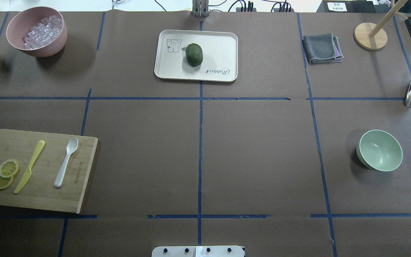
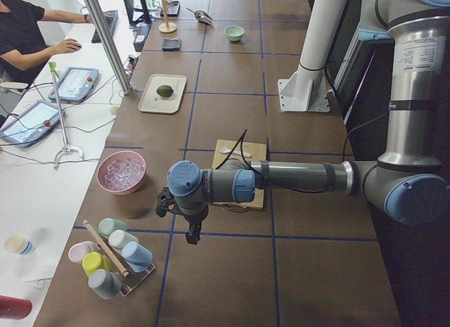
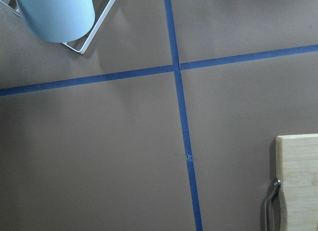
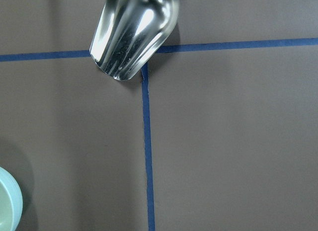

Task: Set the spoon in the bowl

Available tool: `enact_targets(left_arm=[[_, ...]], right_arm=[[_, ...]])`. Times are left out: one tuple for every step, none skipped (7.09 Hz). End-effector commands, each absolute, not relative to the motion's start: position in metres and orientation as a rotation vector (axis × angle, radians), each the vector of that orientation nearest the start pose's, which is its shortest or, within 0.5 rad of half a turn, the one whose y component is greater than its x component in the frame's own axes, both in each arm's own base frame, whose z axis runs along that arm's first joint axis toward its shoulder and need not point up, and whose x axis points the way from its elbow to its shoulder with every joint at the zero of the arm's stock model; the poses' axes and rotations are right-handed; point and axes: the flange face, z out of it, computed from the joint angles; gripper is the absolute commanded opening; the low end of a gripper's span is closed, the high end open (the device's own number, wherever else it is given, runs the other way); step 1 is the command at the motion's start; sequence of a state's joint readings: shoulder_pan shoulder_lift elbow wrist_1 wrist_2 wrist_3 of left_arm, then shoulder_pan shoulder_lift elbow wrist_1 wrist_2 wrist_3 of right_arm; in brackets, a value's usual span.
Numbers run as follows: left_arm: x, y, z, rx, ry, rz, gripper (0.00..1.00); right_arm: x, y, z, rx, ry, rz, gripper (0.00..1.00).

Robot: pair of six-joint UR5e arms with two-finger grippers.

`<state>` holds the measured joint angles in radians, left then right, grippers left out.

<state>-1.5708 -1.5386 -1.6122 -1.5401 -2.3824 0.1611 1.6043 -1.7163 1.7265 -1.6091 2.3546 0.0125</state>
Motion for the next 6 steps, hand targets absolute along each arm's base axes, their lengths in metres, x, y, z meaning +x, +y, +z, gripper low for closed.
enact_targets(left_arm=[[-0.0610, -0.4767, 0.6543, 0.045, 0.813, 0.143, 1.00], [-0.0610, -0.4767, 0.6543, 0.045, 0.813, 0.143, 1.00], [-0.0610, -0.4767, 0.6543, 0.045, 0.813, 0.143, 1.00], [-0.0610, -0.4767, 0.6543, 0.045, 0.813, 0.143, 1.00], [-0.0610, -0.4767, 0.6543, 0.045, 0.813, 0.143, 1.00], [-0.0610, -0.4767, 0.6543, 0.045, 0.813, 0.143, 1.00]], right_arm=[[0.0773, -0.4230, 0.6537, -0.021, -0.784, 0.057, 1.00], [0.0773, -0.4239, 0.6524, -0.021, -0.784, 0.062, 1.00], [0.0773, -0.4239, 0.6524, -0.022, -0.784, 0.065, 1.00], [0.0773, -0.4239, 0.6524, -0.022, -0.784, 0.065, 1.00], [0.0773, -0.4242, 0.6501, -0.018, -0.784, 0.063, 1.00], [0.0773, -0.4242, 0.6501, -0.018, -0.784, 0.063, 1.00]])
